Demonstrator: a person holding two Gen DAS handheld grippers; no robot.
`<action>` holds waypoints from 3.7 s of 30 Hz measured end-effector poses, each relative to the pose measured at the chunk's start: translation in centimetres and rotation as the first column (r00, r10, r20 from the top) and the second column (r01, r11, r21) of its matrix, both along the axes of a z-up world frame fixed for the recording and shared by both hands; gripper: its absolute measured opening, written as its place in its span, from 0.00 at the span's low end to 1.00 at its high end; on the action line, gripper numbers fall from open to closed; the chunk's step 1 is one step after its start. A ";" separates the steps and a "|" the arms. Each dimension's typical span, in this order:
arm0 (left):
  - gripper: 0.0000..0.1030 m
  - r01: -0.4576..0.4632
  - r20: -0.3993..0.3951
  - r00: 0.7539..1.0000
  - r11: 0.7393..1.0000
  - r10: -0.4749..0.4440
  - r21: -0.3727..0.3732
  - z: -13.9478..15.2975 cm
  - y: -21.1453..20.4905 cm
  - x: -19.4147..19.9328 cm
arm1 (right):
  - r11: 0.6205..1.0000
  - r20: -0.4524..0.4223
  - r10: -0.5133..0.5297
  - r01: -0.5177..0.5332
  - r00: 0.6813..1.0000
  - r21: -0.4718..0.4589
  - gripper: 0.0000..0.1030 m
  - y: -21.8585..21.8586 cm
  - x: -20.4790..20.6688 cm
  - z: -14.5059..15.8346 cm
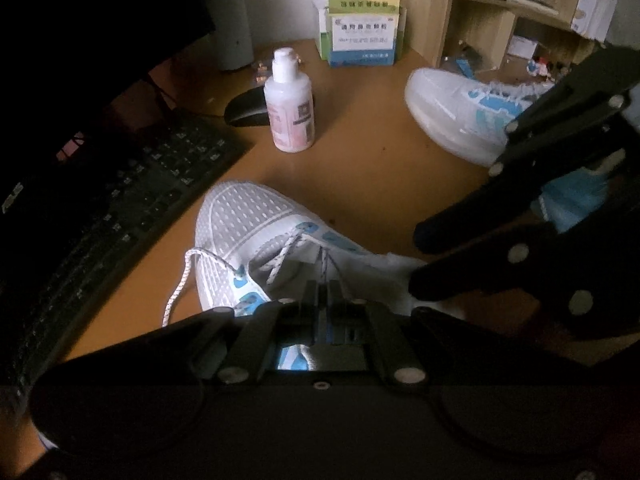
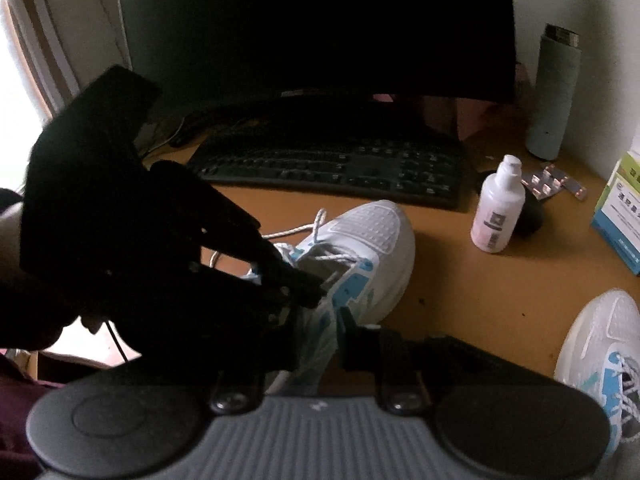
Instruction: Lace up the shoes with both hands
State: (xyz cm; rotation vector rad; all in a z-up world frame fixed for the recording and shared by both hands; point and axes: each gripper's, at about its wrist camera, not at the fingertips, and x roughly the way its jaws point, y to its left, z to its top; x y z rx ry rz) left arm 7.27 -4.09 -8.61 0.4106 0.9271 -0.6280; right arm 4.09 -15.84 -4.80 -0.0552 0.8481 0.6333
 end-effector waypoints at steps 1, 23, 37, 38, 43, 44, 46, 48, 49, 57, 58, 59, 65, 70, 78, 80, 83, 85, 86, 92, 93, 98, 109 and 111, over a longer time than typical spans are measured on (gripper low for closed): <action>0.01 0.002 -0.003 1.000 1.000 -0.002 0.001 -0.2 0.0 0.1 | 1.000 -0.001 -0.002 0.002 1.000 0.001 0.18 -0.1 0.0 0.0; 0.01 0.027 0.001 1.000 1.000 -0.027 -0.001 -0.3 -0.3 0.4 | 1.000 -0.024 -0.008 0.009 1.000 0.015 0.19 -0.3 0.2 -0.1; 0.01 0.039 -0.008 0.999 0.999 -0.039 0.014 -0.6 -0.5 0.6 | 1.000 -0.022 -0.009 0.010 1.000 0.013 0.20 -0.2 0.4 -0.1; 0.01 0.038 -0.007 0.999 0.999 -0.038 0.013 -0.6 -0.5 0.6 | 1.000 -0.023 -0.011 0.012 1.000 0.013 0.20 -0.1 0.4 0.0; 0.01 0.034 -0.006 0.999 0.999 -0.034 0.008 -0.4 -0.5 0.6 | 1.000 -0.023 -0.013 0.014 1.000 0.014 0.20 -0.3 0.3 0.0; 0.01 0.035 -0.004 0.999 0.999 -0.035 0.008 -0.4 -0.5 0.6 | 1.000 -0.023 -0.013 0.013 1.000 0.014 0.21 -0.3 0.3 0.0; 0.01 0.036 -0.004 0.999 0.999 -0.036 0.008 -0.4 -0.6 0.6 | 1.000 -0.023 -0.013 0.014 1.000 0.013 0.21 -0.3 0.4 0.0; 0.01 0.037 -0.003 0.999 0.999 -0.037 0.008 -0.4 -0.6 0.6 | 1.000 -0.023 -0.013 0.014 1.000 0.012 0.21 -0.3 0.3 0.0; 0.01 0.039 -0.001 0.999 0.999 -0.039 0.007 -0.4 -0.6 0.6 | 1.000 -0.023 -0.013 0.014 1.000 0.012 0.21 -0.3 0.3 0.0; 0.01 0.041 0.003 0.999 0.999 -0.041 -0.005 -0.3 -0.5 0.4 | 1.000 -0.025 -0.017 0.017 1.000 0.011 0.22 -0.4 0.4 -0.1; 0.01 0.047 0.001 0.999 0.999 -0.047 -0.004 -0.3 -0.6 0.4 | 1.000 -0.026 -0.018 0.018 0.999 0.012 0.23 -0.4 0.4 -0.1; 0.01 0.049 0.004 0.999 0.999 -0.049 -0.002 -0.2 -0.6 0.3 | 1.000 -0.026 -0.020 0.021 0.999 0.013 0.23 -0.5 0.4 -0.1; 0.01 0.039 0.012 0.999 0.999 -0.039 -0.010 0.0 -0.3 0.0 | 1.000 -0.028 -0.023 0.024 0.999 0.012 0.23 -0.6 0.5 -0.2; 0.01 0.026 0.012 1.000 1.000 -0.026 -0.016 0.2 -0.3 -0.2 | 1.000 -0.030 -0.024 0.024 0.999 0.010 0.24 -0.6 0.6 -0.1; 0.01 0.017 0.021 1.000 1.000 -0.017 -0.015 0.0 -0.4 0.1 | 1.000 -0.031 -0.024 0.024 0.999 0.007 0.24 -0.6 0.6 -0.2; 0.01 0.014 0.023 1.000 1.000 -0.013 -0.017 0.0 -0.4 0.1 | 1.000 -0.032 -0.025 0.025 0.999 0.007 0.24 -0.6 0.6 -0.2; 0.01 0.014 0.028 1.000 1.000 -0.013 -0.023 0.0 -0.5 0.2 | 1.000 -0.032 -0.026 0.026 0.999 0.007 0.25 -0.6 0.6 -0.2; 0.01 0.017 0.032 0.999 0.999 -0.016 -0.027 0.0 -0.5 0.2 | 1.000 -0.032 -0.028 0.028 0.999 0.003 0.25 -0.7 0.6 -0.2; 0.01 0.018 0.035 0.999 0.999 -0.017 -0.031 0.0 -0.5 0.2 | 1.000 -0.033 -0.030 0.030 0.999 0.002 0.25 -0.7 0.6 -0.2; 0.01 0.020 0.071 0.997 0.997 -0.015 -0.069 0.4 -0.3 0.0 | 0.997 -0.059 -0.059 0.062 0.997 0.045 0.25 -1.5 0.7 0.3; 0.01 0.021 0.078 0.997 0.997 -0.016 -0.069 0.4 -0.2 0.0 | 0.996 -0.061 -0.063 0.066 0.996 0.054 0.25 -1.7 0.7 0.4; 0.01 0.017 0.090 0.996 0.997 -0.011 -0.073 0.3 -0.4 0.0 | 0.982 -0.082 -0.118 0.129 0.990 0.139 0.25 -3.2 1.8 1.1; 0.01 0.025 0.115 0.993 0.997 -0.017 -0.068 0.1 -0.8 -0.2 | 0.905 -0.295 -0.254 0.333 0.921 0.263 0.24 -4.0 5.9 -3.0; 0.01 0.026 0.117 0.993 0.998 -0.019 -0.064 0.2 -0.8 -0.1 | 0.883 -0.337 -0.264 0.367 0.904 0.293 0.21 -4.3 6.4 -3.9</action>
